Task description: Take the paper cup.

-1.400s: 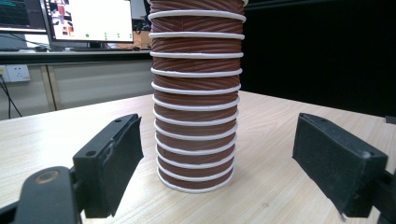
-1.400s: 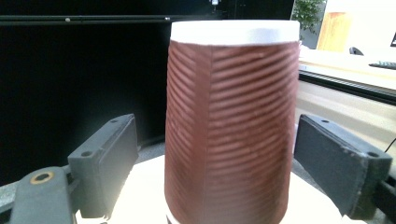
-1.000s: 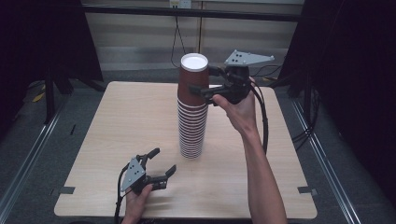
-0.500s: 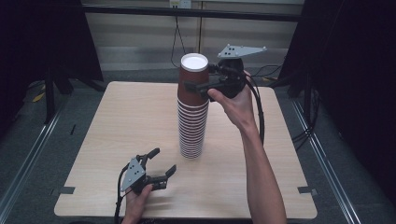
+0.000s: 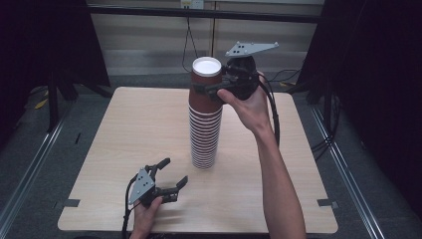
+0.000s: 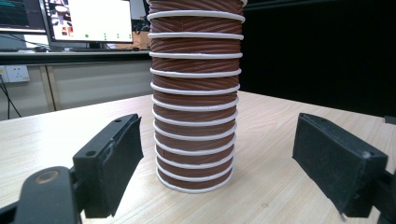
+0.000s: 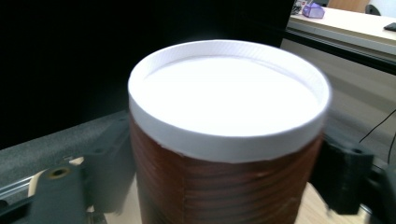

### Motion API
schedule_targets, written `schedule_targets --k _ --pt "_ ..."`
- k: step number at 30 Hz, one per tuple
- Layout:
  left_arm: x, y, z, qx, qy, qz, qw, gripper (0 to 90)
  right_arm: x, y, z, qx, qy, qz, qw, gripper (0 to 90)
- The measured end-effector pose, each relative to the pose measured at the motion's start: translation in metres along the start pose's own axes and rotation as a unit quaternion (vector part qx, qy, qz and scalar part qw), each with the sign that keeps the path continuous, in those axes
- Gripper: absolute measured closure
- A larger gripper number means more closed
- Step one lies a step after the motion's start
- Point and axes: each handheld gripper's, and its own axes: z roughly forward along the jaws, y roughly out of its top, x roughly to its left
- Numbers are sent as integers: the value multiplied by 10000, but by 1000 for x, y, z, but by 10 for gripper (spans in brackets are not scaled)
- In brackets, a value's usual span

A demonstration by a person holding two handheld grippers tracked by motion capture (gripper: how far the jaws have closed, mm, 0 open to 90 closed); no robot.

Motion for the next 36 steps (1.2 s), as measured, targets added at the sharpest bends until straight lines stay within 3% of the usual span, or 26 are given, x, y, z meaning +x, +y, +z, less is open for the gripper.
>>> schedule_targets --k 4,20,24,36 --pt "0 0 0 5 -2 10 10000 155 0 1 0 8 11 1 10000 206" --pt "0 0 0 2 -5 7 10000 155 0 6 -9 -386 27 28 9992 215" --pt "0 0 0 7 0 5 10000 155 0 9 -13 -602 40 56 9982 216" --pt "0 0 0 7 -1 10 10000 155 1 11 -20 -923 18 125 9956 219"
